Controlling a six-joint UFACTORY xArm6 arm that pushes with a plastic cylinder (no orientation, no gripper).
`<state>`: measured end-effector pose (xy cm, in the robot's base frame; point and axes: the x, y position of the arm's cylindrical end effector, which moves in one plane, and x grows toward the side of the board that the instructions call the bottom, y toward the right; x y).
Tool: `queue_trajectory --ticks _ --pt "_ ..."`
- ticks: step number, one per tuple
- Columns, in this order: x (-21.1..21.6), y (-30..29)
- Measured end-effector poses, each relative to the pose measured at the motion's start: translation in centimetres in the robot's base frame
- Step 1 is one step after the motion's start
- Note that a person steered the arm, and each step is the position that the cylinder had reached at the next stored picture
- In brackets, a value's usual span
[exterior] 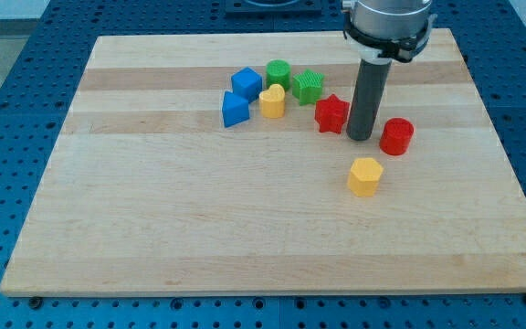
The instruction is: Push the red star below the green star
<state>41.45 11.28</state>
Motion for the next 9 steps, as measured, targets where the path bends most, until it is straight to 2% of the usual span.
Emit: queue_trajectory --ticks 9 --pt "-0.9 -3.4"
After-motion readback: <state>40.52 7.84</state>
